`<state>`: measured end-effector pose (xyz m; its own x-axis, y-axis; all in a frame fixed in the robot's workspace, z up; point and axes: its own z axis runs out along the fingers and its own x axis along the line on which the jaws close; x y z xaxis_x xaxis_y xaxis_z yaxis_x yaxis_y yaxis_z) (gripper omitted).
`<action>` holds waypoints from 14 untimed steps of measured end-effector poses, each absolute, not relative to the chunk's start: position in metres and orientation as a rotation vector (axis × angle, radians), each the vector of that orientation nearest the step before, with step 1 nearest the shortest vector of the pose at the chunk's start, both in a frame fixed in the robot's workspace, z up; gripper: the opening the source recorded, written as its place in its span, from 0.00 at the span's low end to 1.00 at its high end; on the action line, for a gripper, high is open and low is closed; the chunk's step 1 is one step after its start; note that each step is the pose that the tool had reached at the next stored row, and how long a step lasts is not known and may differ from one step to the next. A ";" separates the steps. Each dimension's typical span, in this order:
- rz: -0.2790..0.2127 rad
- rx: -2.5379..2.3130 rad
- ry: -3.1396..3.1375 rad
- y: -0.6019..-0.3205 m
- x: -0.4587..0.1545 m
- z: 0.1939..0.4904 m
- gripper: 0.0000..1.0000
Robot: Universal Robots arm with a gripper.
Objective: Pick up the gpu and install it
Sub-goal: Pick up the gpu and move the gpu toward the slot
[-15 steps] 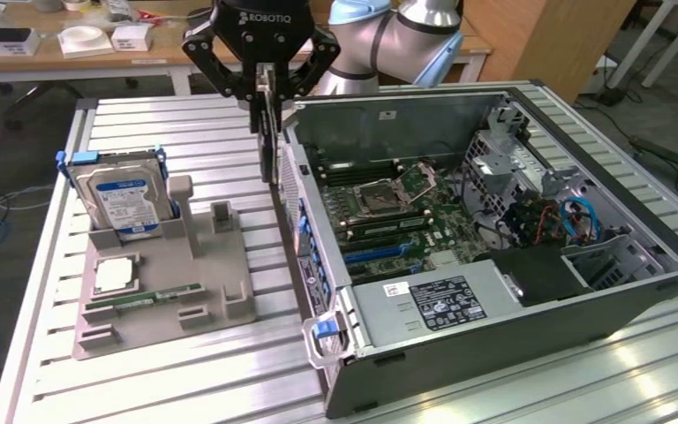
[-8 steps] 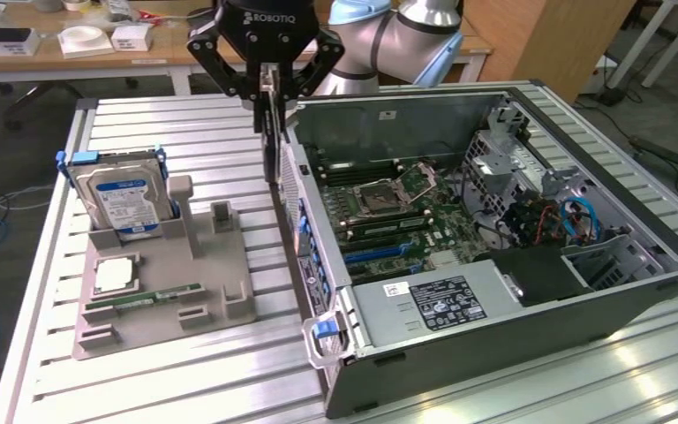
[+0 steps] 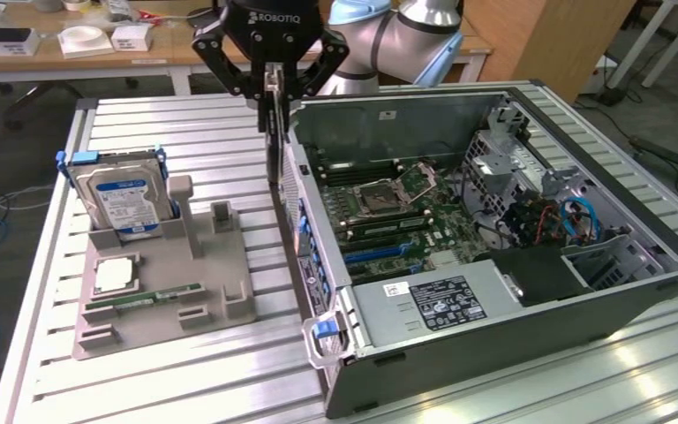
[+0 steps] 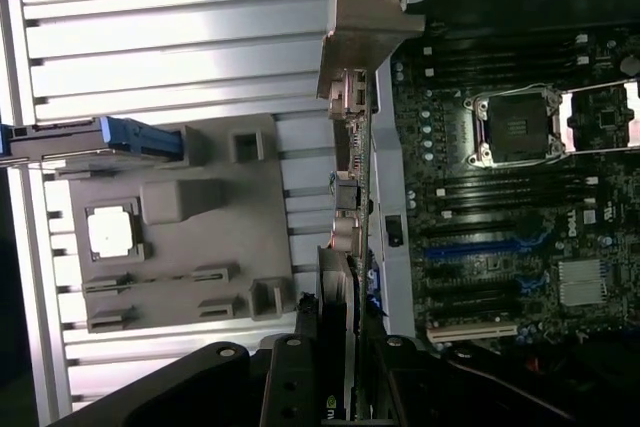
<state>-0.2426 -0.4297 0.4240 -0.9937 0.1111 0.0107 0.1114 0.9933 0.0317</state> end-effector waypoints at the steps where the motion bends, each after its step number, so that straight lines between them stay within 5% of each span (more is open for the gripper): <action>1: -0.051 -0.179 -3.127 -0.430 -0.242 0.424 0.27; 14: -0.051 -0.233 -3.124 -0.430 -0.236 0.424 0.27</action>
